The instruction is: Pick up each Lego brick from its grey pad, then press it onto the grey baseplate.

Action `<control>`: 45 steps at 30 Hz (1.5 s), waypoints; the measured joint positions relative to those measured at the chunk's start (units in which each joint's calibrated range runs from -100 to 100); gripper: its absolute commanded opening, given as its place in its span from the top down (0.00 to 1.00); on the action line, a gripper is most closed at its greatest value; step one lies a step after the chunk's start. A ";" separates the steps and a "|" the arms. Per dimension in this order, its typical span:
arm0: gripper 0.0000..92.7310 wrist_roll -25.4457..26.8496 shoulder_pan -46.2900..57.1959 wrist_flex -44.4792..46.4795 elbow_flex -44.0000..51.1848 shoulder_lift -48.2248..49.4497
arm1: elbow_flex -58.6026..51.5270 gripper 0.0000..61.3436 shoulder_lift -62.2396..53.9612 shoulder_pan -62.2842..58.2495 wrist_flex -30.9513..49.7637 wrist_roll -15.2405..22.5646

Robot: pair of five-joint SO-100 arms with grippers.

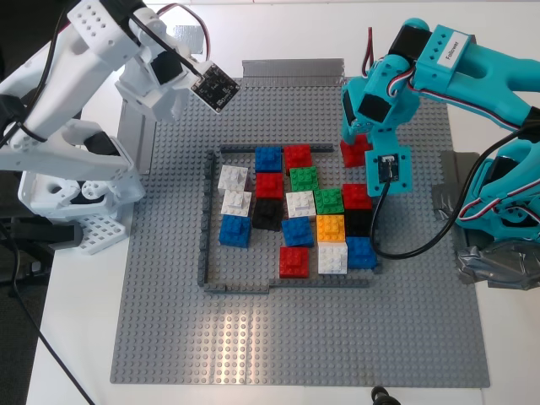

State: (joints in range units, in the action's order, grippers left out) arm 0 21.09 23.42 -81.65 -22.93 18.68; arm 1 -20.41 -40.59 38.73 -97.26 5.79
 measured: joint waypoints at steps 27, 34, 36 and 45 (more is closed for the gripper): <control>1.00 -4.96 0.00 3.13 -0.98 0.00 | 14.41 1.00 4.06 20.09 10.62 -5.08; 1.00 -4.96 0.00 6.87 -5.07 0.00 | 18.18 1.00 8.64 24.18 10.62 -6.30; 1.00 -4.81 0.00 6.96 -5.76 0.00 | 18.28 1.00 8.72 25.73 10.62 -6.30; 1.00 -5.07 0.00 9.22 -5.95 0.00 | 18.28 1.00 9.41 32.27 12.31 -6.01</control>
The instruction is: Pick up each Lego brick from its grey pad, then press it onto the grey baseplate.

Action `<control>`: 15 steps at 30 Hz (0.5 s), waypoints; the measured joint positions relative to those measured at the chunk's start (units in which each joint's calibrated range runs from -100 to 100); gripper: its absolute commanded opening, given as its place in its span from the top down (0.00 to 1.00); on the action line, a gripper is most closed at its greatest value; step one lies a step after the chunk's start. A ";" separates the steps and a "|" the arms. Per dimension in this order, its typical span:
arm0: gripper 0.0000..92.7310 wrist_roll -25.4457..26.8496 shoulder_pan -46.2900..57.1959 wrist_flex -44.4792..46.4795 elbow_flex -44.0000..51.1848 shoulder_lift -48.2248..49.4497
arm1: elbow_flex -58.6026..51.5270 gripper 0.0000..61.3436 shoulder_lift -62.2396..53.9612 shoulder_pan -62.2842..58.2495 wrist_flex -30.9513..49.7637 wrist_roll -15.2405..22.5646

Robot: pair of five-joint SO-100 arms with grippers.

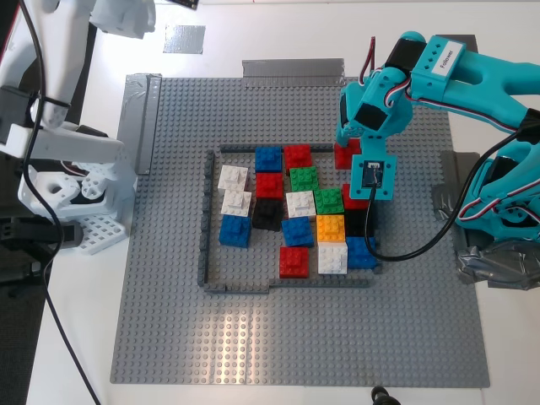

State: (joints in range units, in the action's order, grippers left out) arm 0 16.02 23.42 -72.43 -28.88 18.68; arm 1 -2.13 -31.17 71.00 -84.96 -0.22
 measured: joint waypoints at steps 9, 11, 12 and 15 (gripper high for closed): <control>1.00 -2.40 0.00 0.00 0.00 -3.55 | -1.64 1.00 2.16 2.55 4.67 -0.44; 1.00 -2.61 0.00 0.00 0.00 -3.97 | -1.64 1.00 2.85 3.00 5.95 -1.03; 1.00 -2.61 0.00 0.00 0.00 -4.14 | -1.64 1.00 3.20 3.55 6.76 -1.17; 1.00 -2.61 0.00 0.00 0.00 -4.82 | -1.74 1.00 5.35 4.27 9.98 -1.12</control>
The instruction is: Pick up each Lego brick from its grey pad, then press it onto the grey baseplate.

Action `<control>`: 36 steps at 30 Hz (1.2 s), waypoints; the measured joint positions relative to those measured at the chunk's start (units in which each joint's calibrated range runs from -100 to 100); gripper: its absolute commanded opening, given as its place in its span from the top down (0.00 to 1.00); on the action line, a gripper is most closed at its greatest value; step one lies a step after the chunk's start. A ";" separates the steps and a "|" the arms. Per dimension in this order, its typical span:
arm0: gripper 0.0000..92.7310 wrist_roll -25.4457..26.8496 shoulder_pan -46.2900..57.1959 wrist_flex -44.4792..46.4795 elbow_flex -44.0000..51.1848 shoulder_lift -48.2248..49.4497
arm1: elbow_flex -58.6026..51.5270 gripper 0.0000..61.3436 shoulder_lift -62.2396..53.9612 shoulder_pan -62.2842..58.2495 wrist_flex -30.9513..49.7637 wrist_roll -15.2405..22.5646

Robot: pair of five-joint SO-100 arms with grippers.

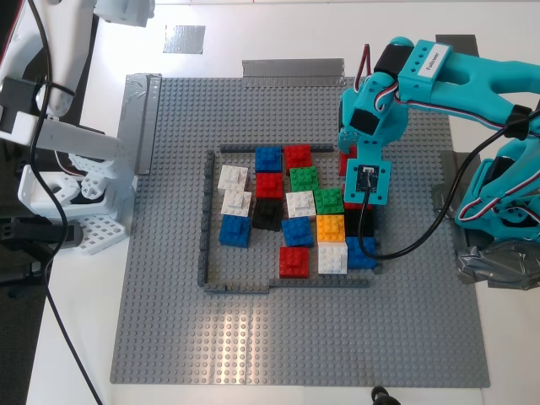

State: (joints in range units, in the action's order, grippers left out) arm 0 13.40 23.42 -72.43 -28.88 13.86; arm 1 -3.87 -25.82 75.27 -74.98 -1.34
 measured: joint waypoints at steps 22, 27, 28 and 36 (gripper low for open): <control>1.00 -3.34 -4.14 3.22 0.00 -1.18 | -5.90 1.00 8.20 0.09 9.81 -3.23; 1.00 -3.34 -4.44 3.22 0.00 -1.18 | 2.22 1.00 17.79 0.45 5.71 -0.34; 1.00 -3.34 -4.44 3.22 0.00 -1.18 | 2.90 1.00 19.00 0.91 5.71 -0.24; 1.00 -3.45 -4.44 3.83 0.00 -1.18 | 11.22 1.00 28.07 2.09 4.83 0.68</control>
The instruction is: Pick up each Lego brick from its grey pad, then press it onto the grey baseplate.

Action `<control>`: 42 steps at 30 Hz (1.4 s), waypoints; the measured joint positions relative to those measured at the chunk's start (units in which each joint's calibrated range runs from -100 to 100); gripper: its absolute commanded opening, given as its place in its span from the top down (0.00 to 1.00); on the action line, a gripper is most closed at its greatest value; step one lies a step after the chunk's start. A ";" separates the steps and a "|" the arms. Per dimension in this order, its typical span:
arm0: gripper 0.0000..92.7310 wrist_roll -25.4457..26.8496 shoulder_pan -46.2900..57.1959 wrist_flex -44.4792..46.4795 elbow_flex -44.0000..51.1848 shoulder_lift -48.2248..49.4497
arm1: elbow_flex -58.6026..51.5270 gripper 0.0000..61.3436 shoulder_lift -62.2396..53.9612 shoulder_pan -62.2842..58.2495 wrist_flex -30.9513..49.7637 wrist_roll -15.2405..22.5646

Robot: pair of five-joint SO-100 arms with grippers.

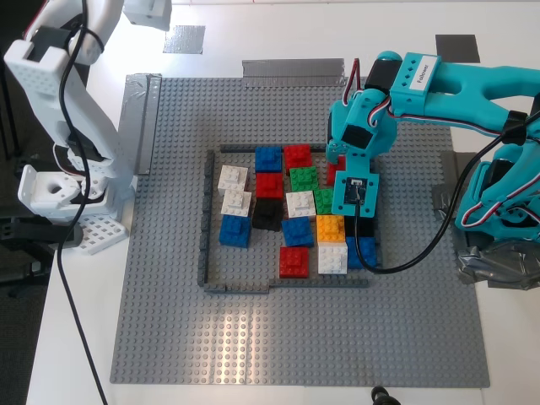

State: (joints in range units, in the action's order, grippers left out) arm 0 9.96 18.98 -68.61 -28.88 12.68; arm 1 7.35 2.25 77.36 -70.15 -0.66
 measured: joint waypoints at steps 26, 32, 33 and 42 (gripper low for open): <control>1.00 -2.19 -1.92 1.39 0.00 -0.17 | 18.28 1.00 11.23 0.09 -6.60 0.73; 1.00 -2.51 -2.07 1.39 0.00 -0.17 | 18.28 1.00 11.23 0.09 -6.92 1.03; 1.00 -2.51 -2.07 1.39 0.00 -0.17 | 18.28 1.00 11.23 0.09 -7.16 1.03; 1.00 -2.51 -2.00 3.74 0.00 -0.17 | 17.12 1.00 11.23 0.09 -8.13 1.17</control>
State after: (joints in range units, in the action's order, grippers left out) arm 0 7.45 16.98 -64.87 -28.88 12.51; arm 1 24.47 13.47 77.45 -78.28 0.51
